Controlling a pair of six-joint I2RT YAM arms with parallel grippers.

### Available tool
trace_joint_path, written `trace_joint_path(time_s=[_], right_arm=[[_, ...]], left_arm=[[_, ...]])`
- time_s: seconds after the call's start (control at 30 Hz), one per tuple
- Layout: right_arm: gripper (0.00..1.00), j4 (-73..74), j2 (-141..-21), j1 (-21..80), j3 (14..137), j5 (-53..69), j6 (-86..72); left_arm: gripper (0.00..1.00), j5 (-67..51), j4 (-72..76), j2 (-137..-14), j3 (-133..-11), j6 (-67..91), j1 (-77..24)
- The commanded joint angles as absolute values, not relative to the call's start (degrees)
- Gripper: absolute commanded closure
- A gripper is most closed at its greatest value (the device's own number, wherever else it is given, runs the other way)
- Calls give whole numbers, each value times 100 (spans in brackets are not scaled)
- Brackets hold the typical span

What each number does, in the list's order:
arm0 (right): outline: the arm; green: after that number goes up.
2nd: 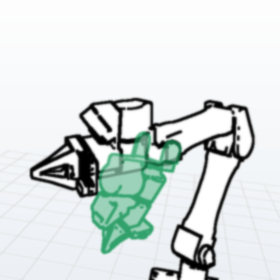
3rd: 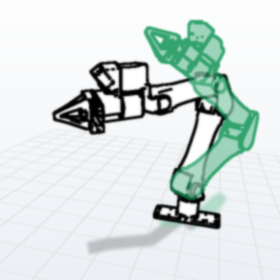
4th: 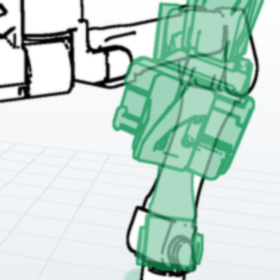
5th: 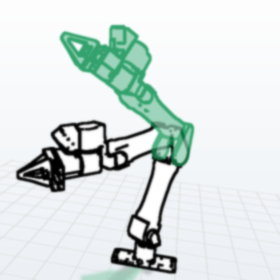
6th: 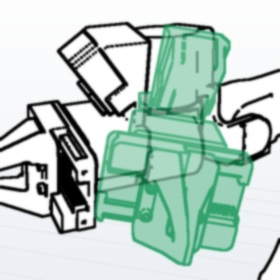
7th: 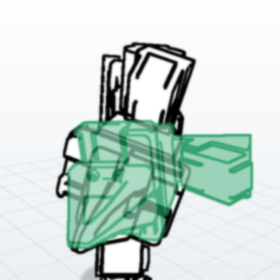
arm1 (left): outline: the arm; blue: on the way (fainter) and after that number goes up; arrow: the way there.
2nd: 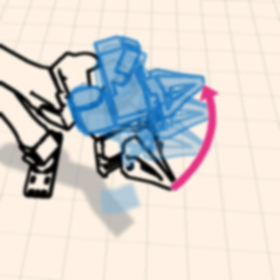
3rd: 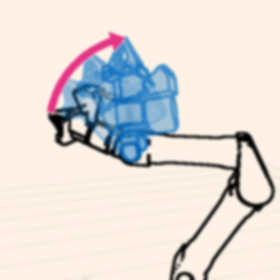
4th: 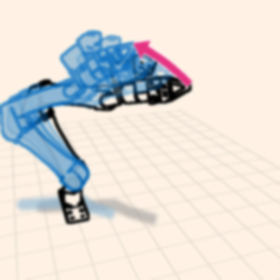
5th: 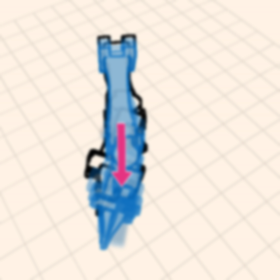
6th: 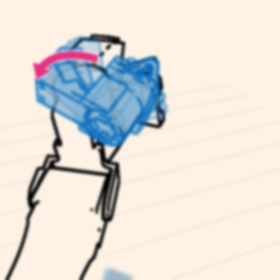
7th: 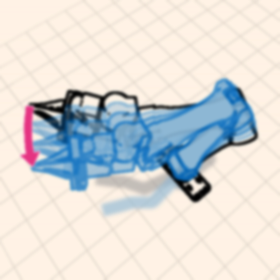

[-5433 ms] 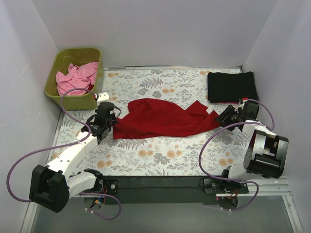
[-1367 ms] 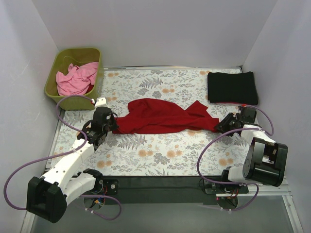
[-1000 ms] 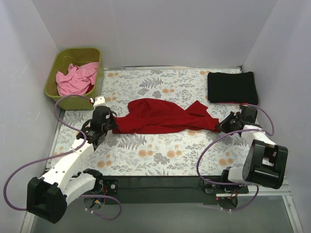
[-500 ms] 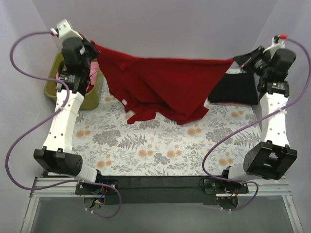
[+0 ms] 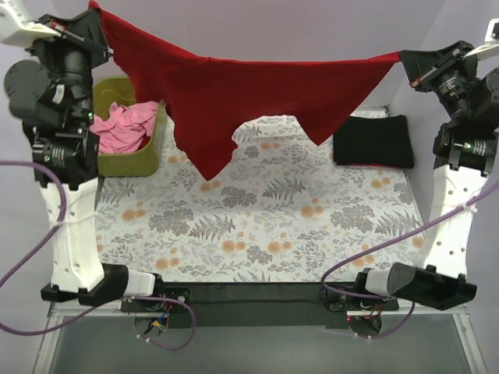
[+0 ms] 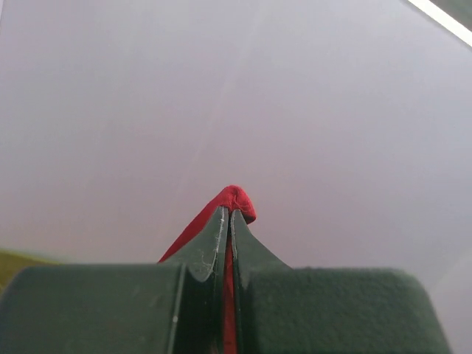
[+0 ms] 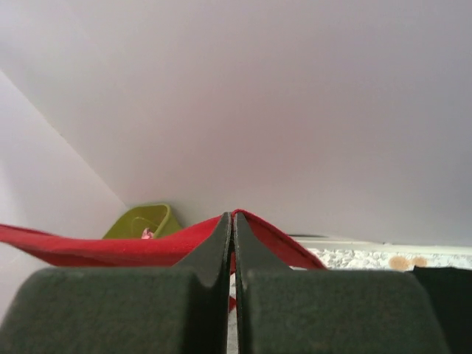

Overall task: Fold and stack the t-shirts
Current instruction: Flatten the tshirt out

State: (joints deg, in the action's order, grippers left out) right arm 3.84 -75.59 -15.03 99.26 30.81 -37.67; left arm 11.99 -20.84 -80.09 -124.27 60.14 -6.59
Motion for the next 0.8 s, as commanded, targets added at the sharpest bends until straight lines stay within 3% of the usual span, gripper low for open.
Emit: trace_joint_path(time_s=[0.0, 0.33, 0.57, 0.77], right_arm=[[99, 53, -6927, -1643, 9940, 2988, -3586], [99, -184, -7013, -1670, 10072, 3357, -3770], [99, -791, -7786, -1644, 10169, 3797, -4219], [99, -826, -8963, -1345, 11002, 3841, -4149]], left_arm=[[100, 879, -1899, -7402, -12674, 5968, -615], [100, 686, -1881, -7356, -12595, 6029, -615], [100, 510, -1741, -8216, -12586, 6143, -615], [100, 448, -1661, -9490, -13155, 6231, -607]])
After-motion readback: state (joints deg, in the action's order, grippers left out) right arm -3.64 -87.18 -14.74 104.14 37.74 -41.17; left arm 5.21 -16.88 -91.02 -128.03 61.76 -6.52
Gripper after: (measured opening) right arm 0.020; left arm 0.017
